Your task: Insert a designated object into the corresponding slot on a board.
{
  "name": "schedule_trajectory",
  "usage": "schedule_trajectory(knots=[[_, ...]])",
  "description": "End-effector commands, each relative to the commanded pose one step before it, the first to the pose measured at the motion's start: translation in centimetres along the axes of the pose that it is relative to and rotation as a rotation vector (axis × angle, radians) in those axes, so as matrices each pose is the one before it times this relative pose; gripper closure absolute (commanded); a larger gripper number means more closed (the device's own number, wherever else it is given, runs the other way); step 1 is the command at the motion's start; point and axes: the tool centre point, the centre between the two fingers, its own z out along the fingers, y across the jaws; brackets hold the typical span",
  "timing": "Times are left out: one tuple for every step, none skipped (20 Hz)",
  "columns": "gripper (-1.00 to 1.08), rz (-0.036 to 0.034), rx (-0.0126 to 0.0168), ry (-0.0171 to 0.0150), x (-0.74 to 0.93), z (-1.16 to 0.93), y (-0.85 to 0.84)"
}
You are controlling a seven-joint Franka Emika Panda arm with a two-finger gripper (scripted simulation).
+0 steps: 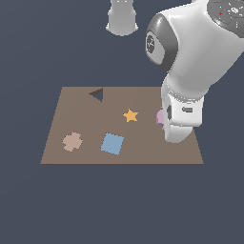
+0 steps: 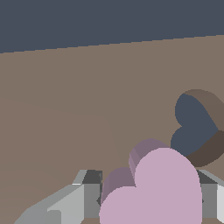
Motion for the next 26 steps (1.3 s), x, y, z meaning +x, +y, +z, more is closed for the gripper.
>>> schedule_trajectory(knots=[[1.08, -0.09949, -0.00046, 0.00017, 0.286, -0.084, 0.871], [1.08, -0.03714, -0.00001, 0.00001, 0.099, -0.021, 0.329], [1.08, -0.03582, 0.00000, 0.00001, 0.097, -0.020, 0.317], [1.08, -0.03449, 0.00000, 0.00001, 0.095, -0.019, 0.305], [1.08, -0.03313, 0.00001, 0.00001, 0.093, -0.018, 0.293], [1.08, -0.03179, 0.00001, 0.00001, 0.091, -0.017, 0.281], [1.08, -0.03042, 0.00002, 0.00001, 0.088, -0.016, 0.268], [1.08, -0.02905, 0.00003, 0.00001, 0.086, -0.015, 0.256], [1.08, -0.02769, 0.00003, 0.00001, 0.084, -0.014, 0.244], [1.08, -0.02629, 0.00003, 0.00001, 0.080, -0.013, 0.232], [1.08, -0.02489, 0.00003, 0.00001, 0.077, -0.012, 0.219], [1.08, -0.02353, 0.00004, 0.00001, 0.074, -0.011, 0.207], [1.08, -0.02216, 0.00004, 0.00001, 0.072, -0.010, 0.195], [1.08, -0.02077, 0.00004, 0.00001, 0.070, -0.010, 0.182], [1.08, -0.01943, 0.00004, 0.00001, 0.066, -0.009, 0.171], [1.08, -0.01805, 0.00004, 0.00001, 0.063, -0.008, 0.158], [1.08, -0.01663, 0.00004, 0.00001, 0.059, -0.007, 0.146], [1.08, -0.01519, 0.00004, 0.00001, 0.055, -0.006, 0.133], [1.08, -0.01374, 0.00004, 0.00001, 0.051, -0.006, 0.121], [1.08, -0.01226, 0.00003, 0.00001, 0.045, -0.005, 0.107], [1.08, -0.01081, 0.00003, 0.00001, 0.043, -0.004, 0.095], [1.08, -0.00934, 0.00003, 0.00001, 0.039, -0.003, 0.082], [1.08, -0.00787, 0.00003, 0.00001, 0.035, -0.003, 0.069], [1.08, -0.00640, 0.00003, 0.00001, 0.030, -0.002, 0.056], [1.08, -0.00498, 0.00002, 0.00001, 0.027, -0.001, 0.043], [1.08, -0.00352, 0.00002, 0.00001, 0.021, -0.001, 0.030]])
